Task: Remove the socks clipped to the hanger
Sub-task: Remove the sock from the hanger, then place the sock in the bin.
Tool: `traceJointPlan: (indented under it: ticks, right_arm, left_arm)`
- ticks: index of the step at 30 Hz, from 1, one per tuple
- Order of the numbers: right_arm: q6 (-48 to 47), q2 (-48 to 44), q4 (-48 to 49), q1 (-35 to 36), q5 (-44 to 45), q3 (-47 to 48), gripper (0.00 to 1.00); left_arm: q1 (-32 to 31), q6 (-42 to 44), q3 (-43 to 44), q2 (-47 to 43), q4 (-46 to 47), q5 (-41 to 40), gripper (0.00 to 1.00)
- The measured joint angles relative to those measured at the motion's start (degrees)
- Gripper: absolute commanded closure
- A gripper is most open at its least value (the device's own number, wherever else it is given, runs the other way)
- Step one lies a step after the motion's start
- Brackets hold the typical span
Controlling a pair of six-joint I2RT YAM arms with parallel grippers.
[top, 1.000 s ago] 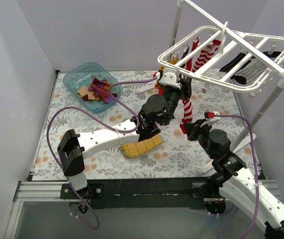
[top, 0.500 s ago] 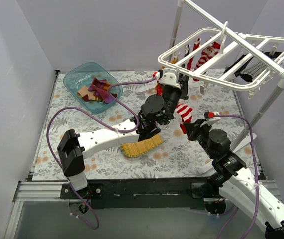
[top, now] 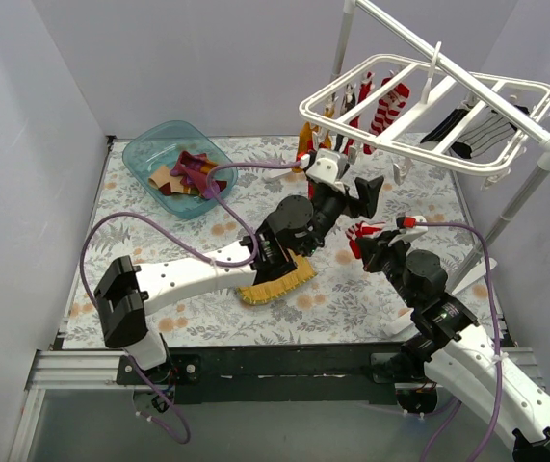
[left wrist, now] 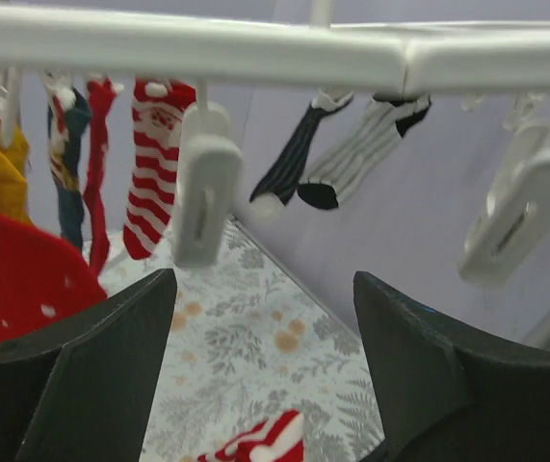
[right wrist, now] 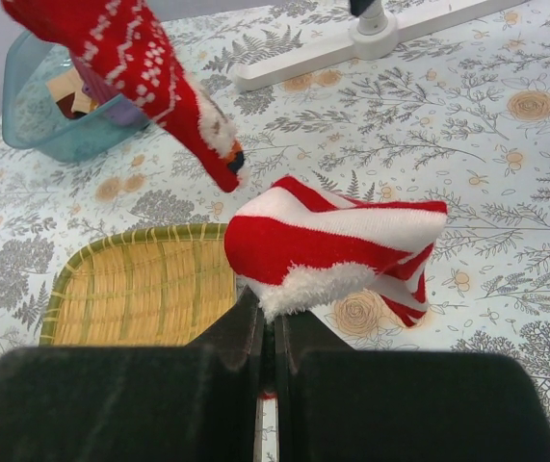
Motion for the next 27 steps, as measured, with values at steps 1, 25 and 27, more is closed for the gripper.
traceJointPlan:
  ticks: [1, 25, 27]
  right_arm:
    - [-0.04, -0.02, -0.02, 0.0, 0.0, 0.0, 0.99]
    - [-6.23, 4.15, -4.74, 0.0, -21.9, 6.54, 0.99]
    - [-6.56, 5.11, -5.6, 0.0, -24.59, 8.28, 0.99]
  left_arm:
    - [-0.22, -0.63, -1.86, -1.11, -0.24, 0.85, 0.27]
    - [-0.7, -9.79, -39.3, -22.75, -1.97, 14.25, 0.27]
    - [-0.17, -10.03, -40.04, -23.19, -2.56, 15.65, 0.25]
